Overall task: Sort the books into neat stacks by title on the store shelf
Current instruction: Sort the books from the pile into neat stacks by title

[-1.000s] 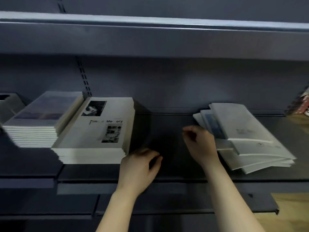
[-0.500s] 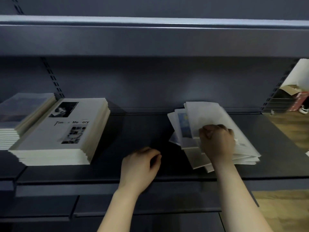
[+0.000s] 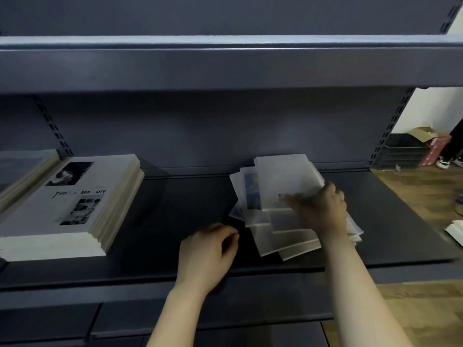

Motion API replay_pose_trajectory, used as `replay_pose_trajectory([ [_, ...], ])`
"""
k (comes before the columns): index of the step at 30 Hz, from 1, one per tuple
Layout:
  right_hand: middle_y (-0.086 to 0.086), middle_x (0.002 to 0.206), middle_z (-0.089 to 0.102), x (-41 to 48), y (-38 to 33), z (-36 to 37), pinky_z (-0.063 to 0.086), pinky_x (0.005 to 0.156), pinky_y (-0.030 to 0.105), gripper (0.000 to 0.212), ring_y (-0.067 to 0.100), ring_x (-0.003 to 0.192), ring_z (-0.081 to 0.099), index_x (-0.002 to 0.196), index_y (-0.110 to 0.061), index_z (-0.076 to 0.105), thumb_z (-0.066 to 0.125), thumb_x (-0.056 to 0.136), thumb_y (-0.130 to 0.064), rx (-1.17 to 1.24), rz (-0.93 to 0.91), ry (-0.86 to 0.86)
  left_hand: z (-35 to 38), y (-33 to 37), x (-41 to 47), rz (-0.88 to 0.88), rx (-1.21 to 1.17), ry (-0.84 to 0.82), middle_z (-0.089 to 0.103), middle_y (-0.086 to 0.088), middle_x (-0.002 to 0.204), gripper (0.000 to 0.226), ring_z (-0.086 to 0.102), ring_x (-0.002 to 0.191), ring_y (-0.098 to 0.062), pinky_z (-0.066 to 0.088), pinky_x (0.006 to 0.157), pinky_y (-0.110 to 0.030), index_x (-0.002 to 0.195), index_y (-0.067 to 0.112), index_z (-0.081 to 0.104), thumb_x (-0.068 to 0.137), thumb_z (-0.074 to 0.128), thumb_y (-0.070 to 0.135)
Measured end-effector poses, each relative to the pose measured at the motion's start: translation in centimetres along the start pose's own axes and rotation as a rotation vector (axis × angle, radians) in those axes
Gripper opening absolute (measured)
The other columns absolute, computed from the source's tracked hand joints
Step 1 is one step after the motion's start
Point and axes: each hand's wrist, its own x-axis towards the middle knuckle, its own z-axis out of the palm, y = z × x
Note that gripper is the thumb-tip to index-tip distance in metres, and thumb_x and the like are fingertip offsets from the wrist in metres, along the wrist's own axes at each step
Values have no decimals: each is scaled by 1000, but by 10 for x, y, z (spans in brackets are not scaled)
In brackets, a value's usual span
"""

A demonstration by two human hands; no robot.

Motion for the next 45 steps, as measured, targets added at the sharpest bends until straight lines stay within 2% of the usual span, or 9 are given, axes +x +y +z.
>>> replay_pose_trajectory([
  [6,14,104,64,6,6,-13,57,53,29,31,36,85,68,113,3,56,65,87,-12,755,156,-161,0,10,8,-43,-36,28,62,10,120,38,62,100,-12,51,75,-25,121,29,61,89,50,47],
  [11,10,105,53,-17,-26,-27,55,48,28,26,34,89,62,113,-7,43,55,91,-2,1036,150,-279,-5,36,25,2,-64,-16,34,7,150,64,37,133,-14,34,106,-30,146,30,29,89,52,51],
  [15,8,98,56,-39,-45,-31,53,50,32,16,29,83,61,98,-12,46,52,90,1,1111,70,-332,-7,50,38,0,42,-2,43,10,141,56,48,119,-16,36,95,-29,145,38,27,92,44,46],
  [20,10,104,65,-55,-54,-26,53,57,30,27,28,85,68,118,-10,49,58,93,-16,1154,-41,-445,-12,52,48,-107,158,20,56,5,124,44,59,100,-17,48,73,-28,142,33,30,98,37,38],
  [25,4,92,72,-51,-54,-12,49,59,30,29,21,72,69,105,-16,61,51,95,-40,909,-94,-506,-3,38,37,-173,-187,240,64,4,85,27,62,70,-15,47,59,-27,112,18,61,97,44,34],
  [28,3,92,67,-52,-48,11,51,58,31,36,16,69,66,106,-16,55,59,89,-47,696,-42,-436,-1,38,32,-337,-639,432,69,8,77,19,66,75,-9,45,60,-15,89,18,66,95,52,30],
  [32,7,106,68,-58,-49,33,56,65,32,37,24,91,69,115,-17,55,58,90,-45,798,-32,-637,-14,46,32,-462,-1178,450,73,5,97,17,67,91,-8,52,76,-20,102,23,66,97,50,20],
  [36,9,108,71,-65,-62,45,58,75,44,31,26,95,70,117,-18,61,62,90,-33,1036,-59,-671,-21,37,28,-463,-1195,446,72,2,104,21,67,97,-12,53,82,-27,112,19,64,96,50,23],
  [45,6,104,69,-83,-99,54,53,53,33,18,21,81,70,115,-16,52,50,98,-11,1382,18,-606,-45,1,14,-384,-1005,192,69,20,97,34,62,94,6,44,76,-9,102,31,65,82,51,56],
])
